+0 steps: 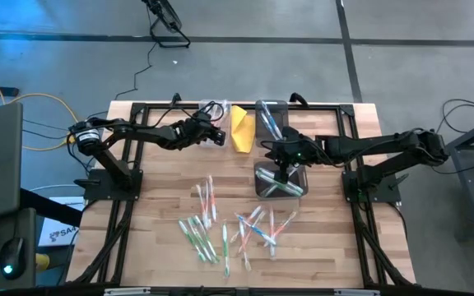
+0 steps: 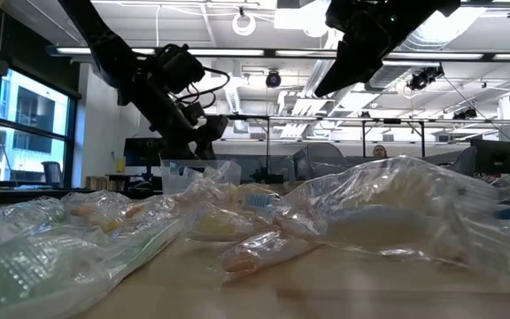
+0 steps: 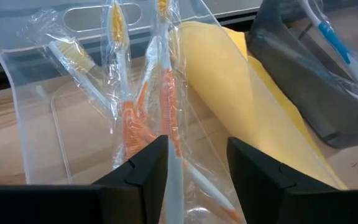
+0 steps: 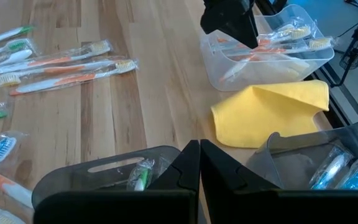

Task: Pick & Place Toothbrushes
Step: Put the orange toothbrush into the transparent bin

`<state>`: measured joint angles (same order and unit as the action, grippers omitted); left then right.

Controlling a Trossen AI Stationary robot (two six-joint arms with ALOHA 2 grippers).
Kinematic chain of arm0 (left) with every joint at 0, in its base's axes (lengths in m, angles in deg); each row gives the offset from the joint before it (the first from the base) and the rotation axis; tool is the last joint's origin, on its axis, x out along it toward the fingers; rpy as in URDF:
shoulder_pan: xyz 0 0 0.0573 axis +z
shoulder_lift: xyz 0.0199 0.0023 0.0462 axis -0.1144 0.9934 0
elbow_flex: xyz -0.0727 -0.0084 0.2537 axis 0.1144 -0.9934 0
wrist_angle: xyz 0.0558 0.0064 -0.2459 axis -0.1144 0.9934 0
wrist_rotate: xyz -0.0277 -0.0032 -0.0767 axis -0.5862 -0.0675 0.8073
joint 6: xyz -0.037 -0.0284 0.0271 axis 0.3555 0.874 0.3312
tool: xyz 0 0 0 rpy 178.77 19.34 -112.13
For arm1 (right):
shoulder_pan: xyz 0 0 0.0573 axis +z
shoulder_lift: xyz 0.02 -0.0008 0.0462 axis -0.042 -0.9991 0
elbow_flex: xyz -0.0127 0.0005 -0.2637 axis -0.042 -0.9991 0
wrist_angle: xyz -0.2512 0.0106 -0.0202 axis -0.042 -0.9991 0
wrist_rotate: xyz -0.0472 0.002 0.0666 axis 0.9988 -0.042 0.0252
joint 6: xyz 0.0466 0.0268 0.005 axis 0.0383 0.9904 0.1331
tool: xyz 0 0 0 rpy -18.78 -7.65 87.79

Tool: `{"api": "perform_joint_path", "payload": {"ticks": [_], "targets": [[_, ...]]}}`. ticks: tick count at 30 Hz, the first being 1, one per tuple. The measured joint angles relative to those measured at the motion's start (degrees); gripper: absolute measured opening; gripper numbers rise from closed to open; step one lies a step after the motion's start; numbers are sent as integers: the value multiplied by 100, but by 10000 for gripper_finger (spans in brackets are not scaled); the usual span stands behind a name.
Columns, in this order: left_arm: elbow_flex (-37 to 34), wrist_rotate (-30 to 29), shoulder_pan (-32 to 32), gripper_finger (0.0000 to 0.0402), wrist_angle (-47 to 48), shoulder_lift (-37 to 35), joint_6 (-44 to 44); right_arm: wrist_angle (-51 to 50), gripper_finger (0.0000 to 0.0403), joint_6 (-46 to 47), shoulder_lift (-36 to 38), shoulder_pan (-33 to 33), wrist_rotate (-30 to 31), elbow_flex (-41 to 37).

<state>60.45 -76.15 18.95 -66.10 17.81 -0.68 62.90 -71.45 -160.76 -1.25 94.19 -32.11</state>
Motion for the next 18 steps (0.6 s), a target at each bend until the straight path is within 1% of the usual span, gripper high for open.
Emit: {"api": "perform_joint_path", "payload": {"ticks": [5, 14, 18], "targets": [[0, 28, -53, 151, -1, 0, -182, -2, 5, 6, 0, 0, 0, 0], [0, 33, -404, 85, -75, -92, -450, -7, 5, 22, 0, 2, -2, 0], [-9, 35, -573, 63, -30, -266, -621, -7, 5, 27, 0, 2, -2, 0]]}}
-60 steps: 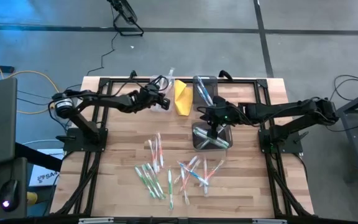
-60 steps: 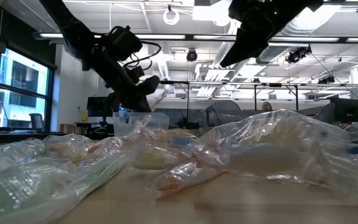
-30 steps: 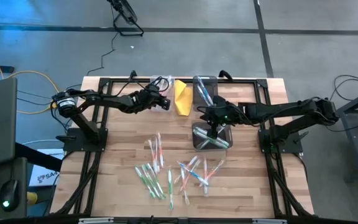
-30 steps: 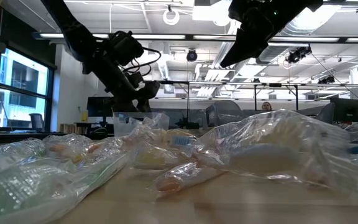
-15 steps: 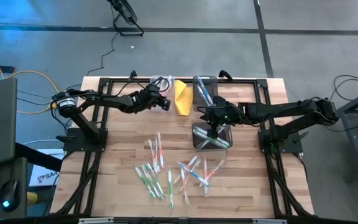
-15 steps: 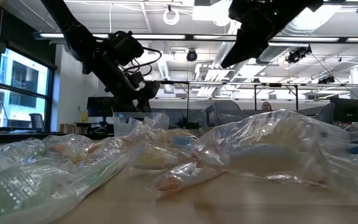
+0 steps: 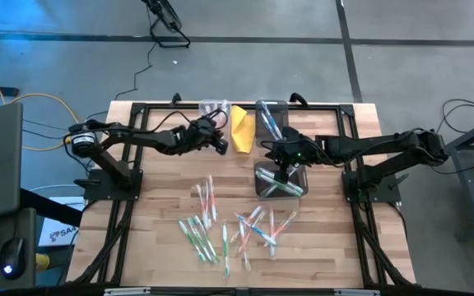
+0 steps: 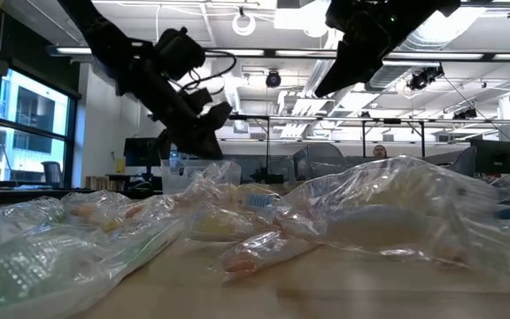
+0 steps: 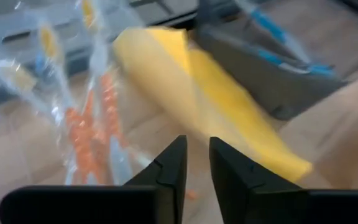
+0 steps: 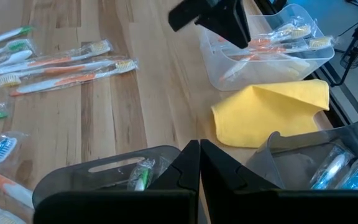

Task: Pick & Place Toothbrushes
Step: Put the orange toothbrush into the transparent bin

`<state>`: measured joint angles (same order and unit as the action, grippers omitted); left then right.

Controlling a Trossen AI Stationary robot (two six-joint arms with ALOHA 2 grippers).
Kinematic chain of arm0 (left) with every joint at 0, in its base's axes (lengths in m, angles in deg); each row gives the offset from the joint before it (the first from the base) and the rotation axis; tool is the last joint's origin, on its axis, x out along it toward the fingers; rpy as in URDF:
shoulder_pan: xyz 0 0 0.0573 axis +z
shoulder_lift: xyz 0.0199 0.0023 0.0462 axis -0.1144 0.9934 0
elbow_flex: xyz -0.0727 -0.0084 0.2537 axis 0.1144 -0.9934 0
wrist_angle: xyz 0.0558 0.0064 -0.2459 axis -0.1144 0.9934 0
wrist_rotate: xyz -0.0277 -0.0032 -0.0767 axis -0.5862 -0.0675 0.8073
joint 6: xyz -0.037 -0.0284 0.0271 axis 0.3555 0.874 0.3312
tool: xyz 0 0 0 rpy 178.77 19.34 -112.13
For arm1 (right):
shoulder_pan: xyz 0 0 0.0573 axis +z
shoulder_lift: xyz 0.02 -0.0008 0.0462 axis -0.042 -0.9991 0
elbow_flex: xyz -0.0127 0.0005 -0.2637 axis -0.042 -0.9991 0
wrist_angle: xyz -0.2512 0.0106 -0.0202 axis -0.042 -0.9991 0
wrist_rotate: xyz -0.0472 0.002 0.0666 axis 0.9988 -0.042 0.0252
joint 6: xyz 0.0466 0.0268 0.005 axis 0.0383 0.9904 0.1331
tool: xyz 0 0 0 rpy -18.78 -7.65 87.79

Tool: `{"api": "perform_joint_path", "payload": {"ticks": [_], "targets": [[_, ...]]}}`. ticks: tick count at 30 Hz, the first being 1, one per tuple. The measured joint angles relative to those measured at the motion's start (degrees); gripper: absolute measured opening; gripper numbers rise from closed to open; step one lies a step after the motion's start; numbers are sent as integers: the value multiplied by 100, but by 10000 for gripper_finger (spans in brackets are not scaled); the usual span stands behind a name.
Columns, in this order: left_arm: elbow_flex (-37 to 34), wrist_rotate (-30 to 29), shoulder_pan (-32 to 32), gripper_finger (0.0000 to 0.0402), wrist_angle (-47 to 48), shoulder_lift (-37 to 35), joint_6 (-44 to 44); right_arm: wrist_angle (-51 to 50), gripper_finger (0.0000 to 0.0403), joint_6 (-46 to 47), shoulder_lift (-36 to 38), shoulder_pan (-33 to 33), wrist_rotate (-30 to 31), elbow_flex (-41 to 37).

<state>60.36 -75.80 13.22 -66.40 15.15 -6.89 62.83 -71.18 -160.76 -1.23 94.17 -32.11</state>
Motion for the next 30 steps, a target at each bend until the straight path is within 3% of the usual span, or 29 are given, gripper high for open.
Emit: {"api": "perform_joint_path", "payload": {"ticks": [15, 30], "targets": [[9, 2, -784, 39, 69, -956, -767, -20, 5, 299, 0, 0, -189, 0], [9, 0, -1697, 39, 361, -1105, -769, -28, 5, 339, 0, 26, -191, -2]]}}
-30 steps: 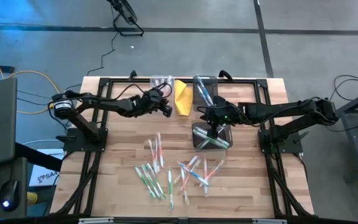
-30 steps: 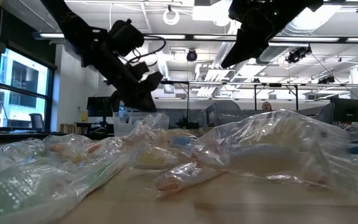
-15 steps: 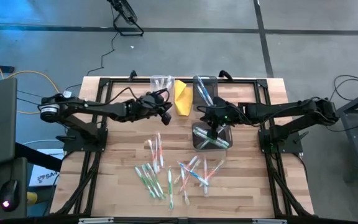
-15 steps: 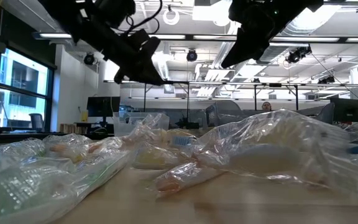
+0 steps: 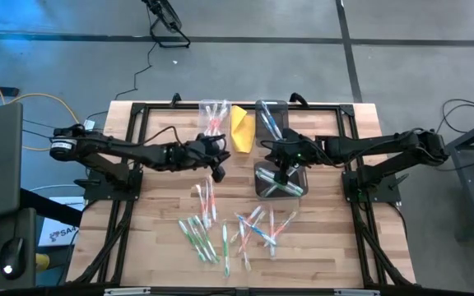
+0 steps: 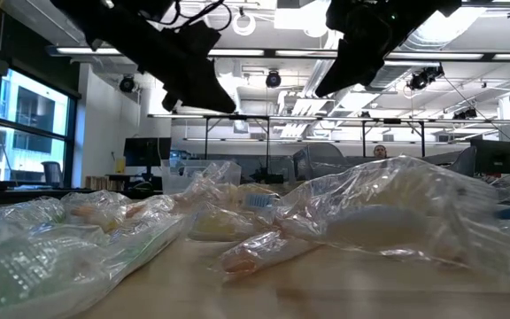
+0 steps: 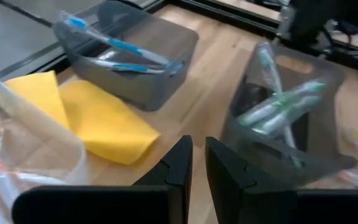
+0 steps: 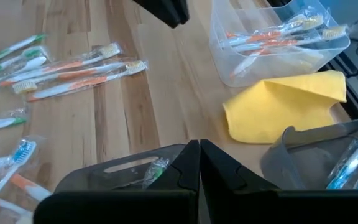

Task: Pick & Place Toothbrushes
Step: Put the orange toothbrush into the transparent bin

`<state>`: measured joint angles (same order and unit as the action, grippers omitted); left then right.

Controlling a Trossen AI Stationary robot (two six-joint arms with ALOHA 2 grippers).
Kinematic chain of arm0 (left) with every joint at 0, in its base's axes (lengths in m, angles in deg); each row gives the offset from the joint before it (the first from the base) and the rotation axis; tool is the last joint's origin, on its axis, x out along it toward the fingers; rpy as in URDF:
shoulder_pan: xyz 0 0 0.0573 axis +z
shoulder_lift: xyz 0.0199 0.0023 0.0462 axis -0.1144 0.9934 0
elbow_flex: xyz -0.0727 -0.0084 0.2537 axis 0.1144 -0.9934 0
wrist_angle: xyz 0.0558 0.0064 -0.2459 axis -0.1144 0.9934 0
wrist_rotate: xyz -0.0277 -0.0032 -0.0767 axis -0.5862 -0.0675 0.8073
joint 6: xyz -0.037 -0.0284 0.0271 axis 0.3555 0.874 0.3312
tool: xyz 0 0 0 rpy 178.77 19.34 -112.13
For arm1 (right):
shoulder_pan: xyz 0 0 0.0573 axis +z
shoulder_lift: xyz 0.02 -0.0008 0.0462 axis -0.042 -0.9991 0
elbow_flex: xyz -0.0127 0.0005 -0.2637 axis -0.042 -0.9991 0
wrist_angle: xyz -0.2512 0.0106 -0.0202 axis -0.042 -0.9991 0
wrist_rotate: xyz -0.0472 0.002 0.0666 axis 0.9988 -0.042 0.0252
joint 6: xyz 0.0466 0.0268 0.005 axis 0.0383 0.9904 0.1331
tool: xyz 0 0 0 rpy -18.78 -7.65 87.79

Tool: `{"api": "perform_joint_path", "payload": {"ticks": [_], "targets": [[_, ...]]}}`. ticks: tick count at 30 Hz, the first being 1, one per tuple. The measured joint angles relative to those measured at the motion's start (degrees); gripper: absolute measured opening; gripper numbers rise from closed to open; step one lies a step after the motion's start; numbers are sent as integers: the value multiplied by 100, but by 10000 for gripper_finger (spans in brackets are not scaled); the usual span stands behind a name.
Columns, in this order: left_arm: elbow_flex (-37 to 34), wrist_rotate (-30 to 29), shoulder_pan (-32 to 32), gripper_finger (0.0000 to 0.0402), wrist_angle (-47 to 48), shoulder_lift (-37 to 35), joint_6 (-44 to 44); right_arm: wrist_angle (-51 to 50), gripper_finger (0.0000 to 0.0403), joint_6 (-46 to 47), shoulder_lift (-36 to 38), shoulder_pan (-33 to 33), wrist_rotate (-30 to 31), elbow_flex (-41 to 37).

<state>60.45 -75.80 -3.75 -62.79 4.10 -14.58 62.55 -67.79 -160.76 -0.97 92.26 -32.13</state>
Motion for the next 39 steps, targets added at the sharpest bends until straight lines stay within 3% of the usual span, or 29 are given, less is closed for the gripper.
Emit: {"api": "perform_joint_path", "payload": {"ticks": [13, 20, 33, 39], "targets": [[0, 0, -173, 39, -26, 0, -1, 1340, 5, -169, 0, -15, 39, 2], [0, -9, -289, 39, -27, 0, 160, 1357, 5, -169, 0, 14, 15, 2], [0, -630, -1665, 39, -30, 2, 1122, 1260, 5, -151, 0, 573, -444, 2], [0, -769, -2261, 39, 103, 2, 2110, 747, 5, 116, 0, 741, -441, 2]]}}
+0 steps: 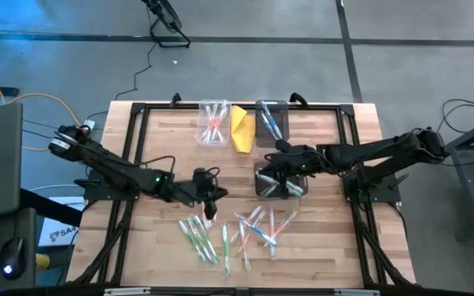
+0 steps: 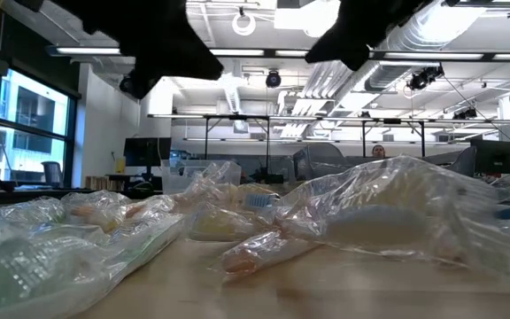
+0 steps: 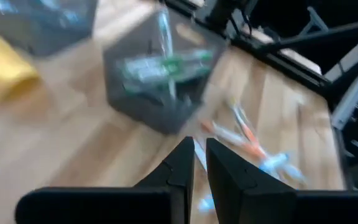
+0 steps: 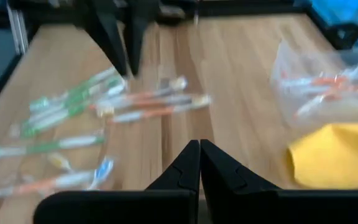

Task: Pick & Place Toothbrushes
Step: Put the orange toothbrush into the transparent bin

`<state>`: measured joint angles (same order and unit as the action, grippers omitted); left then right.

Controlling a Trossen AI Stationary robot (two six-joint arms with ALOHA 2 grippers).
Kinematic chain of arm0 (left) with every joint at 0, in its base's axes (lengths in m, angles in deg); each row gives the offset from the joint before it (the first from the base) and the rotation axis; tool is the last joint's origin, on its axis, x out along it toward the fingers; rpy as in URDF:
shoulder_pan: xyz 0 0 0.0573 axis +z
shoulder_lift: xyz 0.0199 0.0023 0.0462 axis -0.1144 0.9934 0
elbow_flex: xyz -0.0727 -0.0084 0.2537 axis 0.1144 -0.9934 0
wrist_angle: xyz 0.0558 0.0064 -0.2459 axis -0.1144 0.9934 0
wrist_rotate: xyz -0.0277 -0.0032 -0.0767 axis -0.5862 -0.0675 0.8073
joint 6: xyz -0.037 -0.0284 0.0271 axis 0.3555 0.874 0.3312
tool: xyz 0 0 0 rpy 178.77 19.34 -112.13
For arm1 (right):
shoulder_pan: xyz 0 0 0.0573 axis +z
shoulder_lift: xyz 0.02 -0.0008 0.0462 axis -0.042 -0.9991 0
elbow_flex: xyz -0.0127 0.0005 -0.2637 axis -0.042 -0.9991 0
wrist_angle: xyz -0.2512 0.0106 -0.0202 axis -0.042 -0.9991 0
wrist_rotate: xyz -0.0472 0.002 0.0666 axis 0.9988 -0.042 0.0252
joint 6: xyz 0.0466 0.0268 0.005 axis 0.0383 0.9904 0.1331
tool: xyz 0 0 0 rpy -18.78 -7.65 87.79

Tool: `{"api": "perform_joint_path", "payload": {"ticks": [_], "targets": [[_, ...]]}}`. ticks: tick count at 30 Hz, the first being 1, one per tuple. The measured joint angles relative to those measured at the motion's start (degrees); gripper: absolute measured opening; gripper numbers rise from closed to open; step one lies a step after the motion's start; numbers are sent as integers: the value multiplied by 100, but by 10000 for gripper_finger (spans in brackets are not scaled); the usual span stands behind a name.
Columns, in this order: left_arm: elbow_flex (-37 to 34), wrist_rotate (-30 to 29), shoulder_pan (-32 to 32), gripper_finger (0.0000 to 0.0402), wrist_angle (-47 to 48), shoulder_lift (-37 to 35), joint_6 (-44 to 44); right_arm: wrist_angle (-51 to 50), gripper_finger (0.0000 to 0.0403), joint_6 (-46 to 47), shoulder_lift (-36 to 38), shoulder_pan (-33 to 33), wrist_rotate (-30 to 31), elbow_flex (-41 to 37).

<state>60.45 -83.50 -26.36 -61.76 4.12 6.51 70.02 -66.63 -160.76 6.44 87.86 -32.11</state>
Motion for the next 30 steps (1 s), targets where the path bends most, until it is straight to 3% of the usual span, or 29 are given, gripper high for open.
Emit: {"api": "perform_joint_path", "payload": {"ticks": [9, 18, 24, 30], "targets": [[0, -179, -748, 39, 926, 0, 1715, -769, 5, 256, 0, 265, 1, -1], [0, -123, -872, 39, 2440, 0, 3657, -764, 5, 316, 0, 365, 3, 0], [0, 55, -871, 39, 3044, 0, 4330, -764, 5, 286, 0, 358, 19, 0], [0, 162, -871, 39, 3083, 0, 4408, -758, 5, 282, 0, 358, 52, -2]]}}
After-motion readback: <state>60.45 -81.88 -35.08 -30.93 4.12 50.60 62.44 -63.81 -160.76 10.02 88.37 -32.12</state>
